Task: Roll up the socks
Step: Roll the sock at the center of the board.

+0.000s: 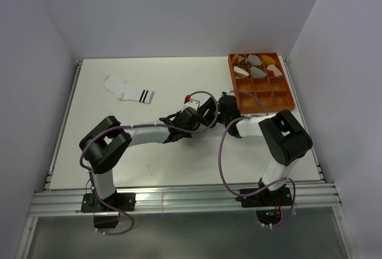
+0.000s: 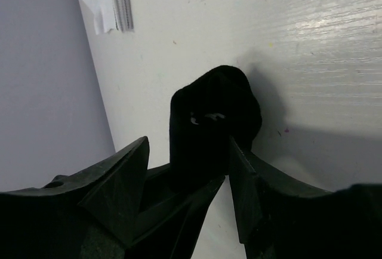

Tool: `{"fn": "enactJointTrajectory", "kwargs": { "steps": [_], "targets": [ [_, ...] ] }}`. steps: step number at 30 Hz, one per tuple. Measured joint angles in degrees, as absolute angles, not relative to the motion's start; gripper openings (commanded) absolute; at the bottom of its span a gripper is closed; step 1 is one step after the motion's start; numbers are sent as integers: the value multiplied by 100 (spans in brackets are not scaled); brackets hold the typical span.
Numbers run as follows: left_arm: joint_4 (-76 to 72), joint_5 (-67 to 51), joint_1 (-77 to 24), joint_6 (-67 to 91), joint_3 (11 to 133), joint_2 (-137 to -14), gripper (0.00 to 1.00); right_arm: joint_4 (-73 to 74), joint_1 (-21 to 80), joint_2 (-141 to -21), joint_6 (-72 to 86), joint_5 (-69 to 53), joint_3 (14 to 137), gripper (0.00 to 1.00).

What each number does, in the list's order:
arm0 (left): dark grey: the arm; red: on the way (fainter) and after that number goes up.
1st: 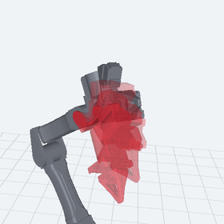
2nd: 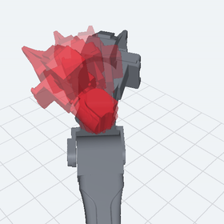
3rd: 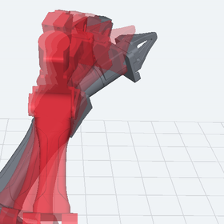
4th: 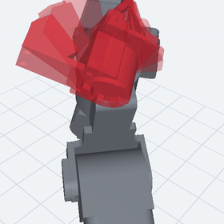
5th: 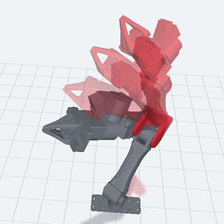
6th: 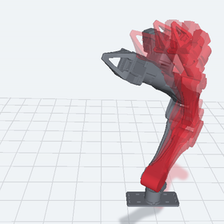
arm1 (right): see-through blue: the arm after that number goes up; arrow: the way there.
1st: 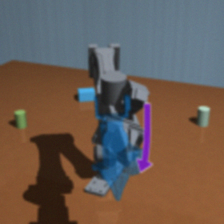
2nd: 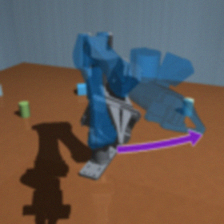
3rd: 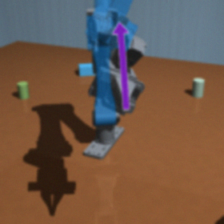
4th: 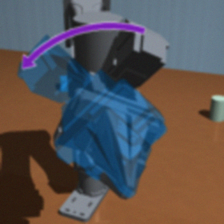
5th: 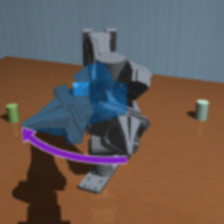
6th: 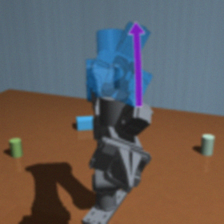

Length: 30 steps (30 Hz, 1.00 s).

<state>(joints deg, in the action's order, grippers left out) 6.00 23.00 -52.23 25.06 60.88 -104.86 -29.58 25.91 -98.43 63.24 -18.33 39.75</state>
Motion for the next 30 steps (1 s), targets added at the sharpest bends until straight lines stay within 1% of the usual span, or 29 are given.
{"fn": "enactJointTrajectory", "kwargs": {
  "steps": [1,4,6,7,9,10,12,13,15,16,18,19,21,22,24,25,27,30],
  "targets": [
    [604,2303,-5223,2519,6088,-10486,0,-3004,2591,-9874,6346,-1831,3959,57],
    [620,2303,-5223,2545,6093,-10486,0,-3142,2591,-9996,6390,-1822,3883,52],
    [637,2300,-5223,2582,6099,-10486,0,-3232,2591,-10071,6425,-1815,3824,43],
    [644,2300,-5223,2602,6101,-10486,0,-3299,2591,-10103,6453,-1809,3785,36],
    [657,2300,-5223,2635,6104,-10486,0,-3422,2591,-10136,6495,-1806,3728,29],
    [670,2300,-5223,2650,6110,-10486,0,-3483,2589,-10149,6506,-1806,3704,22],
    [679,2298,-5223,2681,6114,-10486,0,-3605,2589,-10186,6514,-1804,3673,14],
    [685,2296,-5223,2698,6117,-10486,0,-3653,2589,-10206,6495,-1806,3667,7],
    [711,2279,-5221,2766,6128,-10486,3,-3721,2589,-10252,6449,-1813,3667,0],
    [718,2272,-5214,2801,6132,-10486,11,-3739,2589,-10272,6414,-1815,3667,0],
    [716,2196,-5181,2882,6130,-10481,22,-3774,2589,-10307,6309,-1820,3673,0],
    [709,2119,-5137,2936,6121,-10468,34,-3780,2589,-10322,6233,-1826,3684,0],
    [650,1894,-5030,3033,6049,-10392,44,-3769,2589,-10337,6073,-1850,3728,0],
    [613,1750,-4963,3092,5986,-10337,53,-3741,2589,-10342,5959,-1874,3760,0],
    [543,1468,-4814,3221,5804,-10167,58,-3636,2591,-10353,5697,-1925,3833,0],
    [532,1332,-4740,3282,5708,-10066,63,-3610,2591,-10359,5594,-1942,3854,0],
    [491,1004,-4552,3402,5502,-9804,67,-3544,2591,-10379,5365,-1999,3929,0],
    [272,517,-4219,3590,5157,-9306,79,-3514,2591,-10442,5006,-2110,4034,0]
  ]
}}
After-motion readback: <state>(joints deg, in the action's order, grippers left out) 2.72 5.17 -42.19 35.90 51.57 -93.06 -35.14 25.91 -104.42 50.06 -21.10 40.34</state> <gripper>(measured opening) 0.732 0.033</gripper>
